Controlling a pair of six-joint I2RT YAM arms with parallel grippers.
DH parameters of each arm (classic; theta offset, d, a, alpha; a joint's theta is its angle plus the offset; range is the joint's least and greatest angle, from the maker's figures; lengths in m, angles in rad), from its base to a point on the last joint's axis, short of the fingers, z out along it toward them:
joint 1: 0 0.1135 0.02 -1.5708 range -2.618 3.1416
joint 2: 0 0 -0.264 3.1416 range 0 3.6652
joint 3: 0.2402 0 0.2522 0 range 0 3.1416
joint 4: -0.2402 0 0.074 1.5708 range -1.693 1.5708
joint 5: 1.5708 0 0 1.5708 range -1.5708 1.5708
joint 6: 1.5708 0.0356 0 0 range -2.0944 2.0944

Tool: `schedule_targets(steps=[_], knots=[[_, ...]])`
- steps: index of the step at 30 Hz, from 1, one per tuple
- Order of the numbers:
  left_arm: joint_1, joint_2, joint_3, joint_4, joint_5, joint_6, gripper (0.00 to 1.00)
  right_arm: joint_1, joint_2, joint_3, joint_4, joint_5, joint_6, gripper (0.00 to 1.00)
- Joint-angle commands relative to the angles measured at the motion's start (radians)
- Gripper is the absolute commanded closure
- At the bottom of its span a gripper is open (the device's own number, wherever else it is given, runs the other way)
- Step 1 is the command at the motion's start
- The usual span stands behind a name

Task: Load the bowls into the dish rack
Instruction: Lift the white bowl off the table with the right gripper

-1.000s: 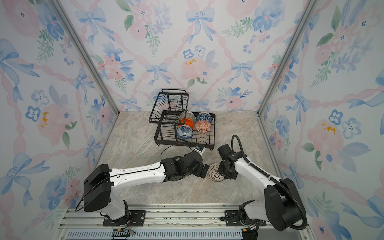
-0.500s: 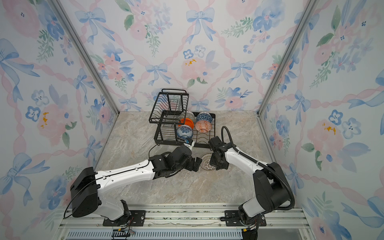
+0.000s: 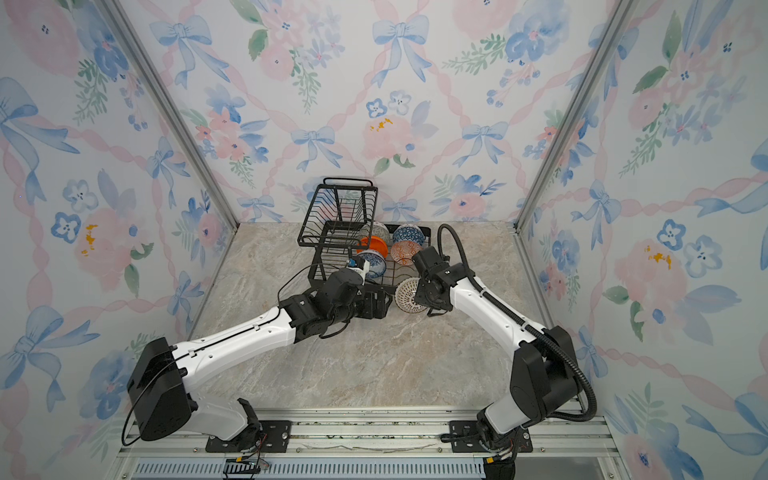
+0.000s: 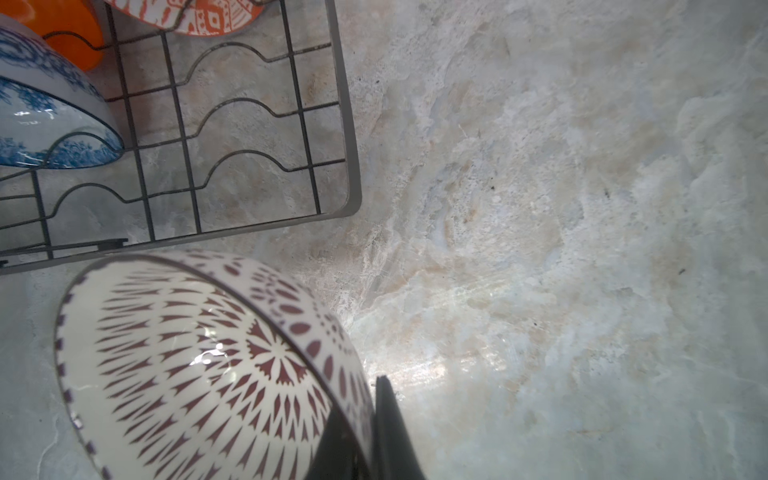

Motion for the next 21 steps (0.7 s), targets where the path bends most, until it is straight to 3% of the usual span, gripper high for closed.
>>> schedule_targets(steps=[1, 13, 21], knots=[[0.023, 0.038, 0.073, 0.011, 0.087, -0.07, 0.1, 0.012, -0.052, 0.06, -0.016, 0.047, -0.021, 0.99], [0.054, 0.16, 0.211, 0.01, 0.165, -0.163, 0.3, 0.039, -0.133, 0.132, 0.028, 0.11, -0.045, 0.99], [0.053, 0.213, 0.247, 0.011, 0.201, -0.192, 0.39, 0.054, -0.163, 0.146, 0.044, 0.112, -0.061, 0.98]])
